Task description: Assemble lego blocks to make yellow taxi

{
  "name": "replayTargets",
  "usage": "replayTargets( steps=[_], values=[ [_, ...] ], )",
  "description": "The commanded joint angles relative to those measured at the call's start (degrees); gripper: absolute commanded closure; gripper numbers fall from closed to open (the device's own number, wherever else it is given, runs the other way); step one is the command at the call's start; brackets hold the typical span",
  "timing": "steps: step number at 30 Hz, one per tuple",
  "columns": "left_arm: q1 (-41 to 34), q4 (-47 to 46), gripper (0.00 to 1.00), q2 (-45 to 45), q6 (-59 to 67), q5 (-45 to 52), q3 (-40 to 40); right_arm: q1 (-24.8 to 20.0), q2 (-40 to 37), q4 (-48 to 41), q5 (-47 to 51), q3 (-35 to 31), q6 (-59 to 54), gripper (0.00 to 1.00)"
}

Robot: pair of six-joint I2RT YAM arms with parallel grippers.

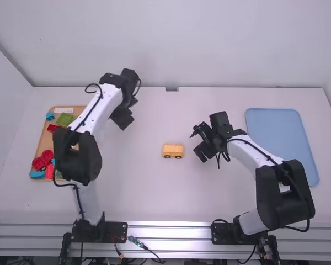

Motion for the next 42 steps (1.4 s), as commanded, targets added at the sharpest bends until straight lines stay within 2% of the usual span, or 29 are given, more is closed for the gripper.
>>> replayTargets(
  steps=[1, 4, 5, 7, 12, 17, 21, 25, 30, 42],
  values=[
    [6.80, -0.43, 0.01, -0.85, -2.64, 4.11, 1.25, -0.02, 0.20, -0.09, -0.07, -0.26, 0.42, 0.01],
    [15.23, -1.56, 0.01, -0.85, 2.19, 17.29, 1.25, -0.11, 0.20, 0.70, 0.09, -0.28, 0.46, 0.01],
    [15.65, -1.70, 0.01, -0.85, 2.58, 17.99, 1.25, -0.11, 0.20, 0.81, 0.09, -0.28, 0.44, 0.01],
    [21.46, -3.34, 0.01, -0.85, 6.93, 26.23, 0.61, -0.11, 0.20, 1.73, 0.09, -0.28, 0.48, 0.01],
    [30.75, -2.46, 0.01, -0.85, 7.80, 33.09, -3.87, -0.13, 0.20, 4.11, 0.13, -0.22, 0.00, 0.01],
    [35.65, 2.87, 0.01, -0.85, 14.16, 40.39, -11.87, -0.13, 0.20, 9.09, 0.13, -0.24, 0.04, 0.01],
    [35.69, 9.43, 0.01, -0.85, 13.53, 40.28, -17.70, -0.13, 0.18, 11.78, 0.13, -0.22, 0.02, 0.01],
    [34.99, 16.69, 0.01, -0.85, 7.52, 33.57, -23.23, -0.13, 0.18, 13.42, 0.13, -0.24, 0.00, 0.01],
    [35.76, 24.58, 0.01, -0.89, 6.47, 34.47, -27.96, -0.02, 0.18, 14.88, 0.15, -0.24, -0.02, 0.01],
    [35.69, 27.90, 0.01, -0.89, 6.45, 34.88, -29.73, -0.22, 0.18, 15.45, 0.52, 0.98, 0.02, 0.01]
  ],
)
